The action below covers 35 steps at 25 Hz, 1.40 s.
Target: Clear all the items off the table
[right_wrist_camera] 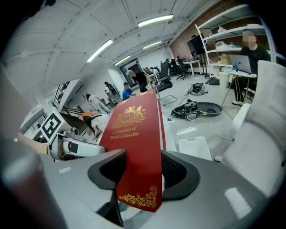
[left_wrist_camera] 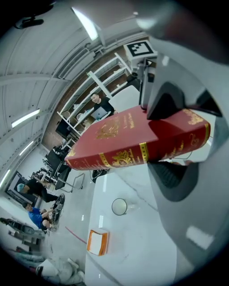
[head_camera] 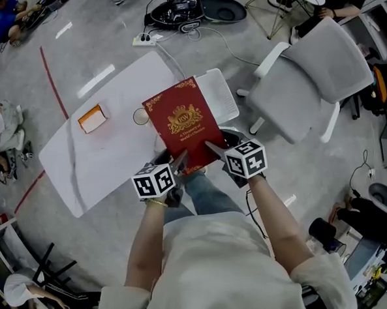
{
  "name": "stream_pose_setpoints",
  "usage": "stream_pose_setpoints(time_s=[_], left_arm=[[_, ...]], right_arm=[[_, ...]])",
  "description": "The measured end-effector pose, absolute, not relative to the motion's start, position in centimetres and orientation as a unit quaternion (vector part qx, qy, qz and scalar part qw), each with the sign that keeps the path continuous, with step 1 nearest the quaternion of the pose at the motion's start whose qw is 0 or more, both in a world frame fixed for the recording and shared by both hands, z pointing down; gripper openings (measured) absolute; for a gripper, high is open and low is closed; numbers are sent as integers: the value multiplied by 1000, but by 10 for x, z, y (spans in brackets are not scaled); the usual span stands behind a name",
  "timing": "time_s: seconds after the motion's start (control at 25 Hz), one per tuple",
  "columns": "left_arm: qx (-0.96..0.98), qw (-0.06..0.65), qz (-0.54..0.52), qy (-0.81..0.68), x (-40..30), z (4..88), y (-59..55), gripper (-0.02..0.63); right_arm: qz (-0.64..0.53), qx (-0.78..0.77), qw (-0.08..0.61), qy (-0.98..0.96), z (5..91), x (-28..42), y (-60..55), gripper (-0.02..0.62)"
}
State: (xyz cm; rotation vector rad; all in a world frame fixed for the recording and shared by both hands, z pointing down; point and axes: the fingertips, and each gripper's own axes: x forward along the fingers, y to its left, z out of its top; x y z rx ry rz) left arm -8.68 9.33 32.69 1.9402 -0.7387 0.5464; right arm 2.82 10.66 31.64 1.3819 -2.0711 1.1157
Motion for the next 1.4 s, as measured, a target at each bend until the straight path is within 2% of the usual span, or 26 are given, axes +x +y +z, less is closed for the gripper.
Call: stream_pose_setpoints(time_s=[0.6,1.4], left_arm=[[797,490,254,-247,22,384,78,293],[760,545,281,-216,124,562,14,296]], right_arm=[[428,534,200,-701,370,134,103,236],[474,527,240,-663,542,235,37,236]])
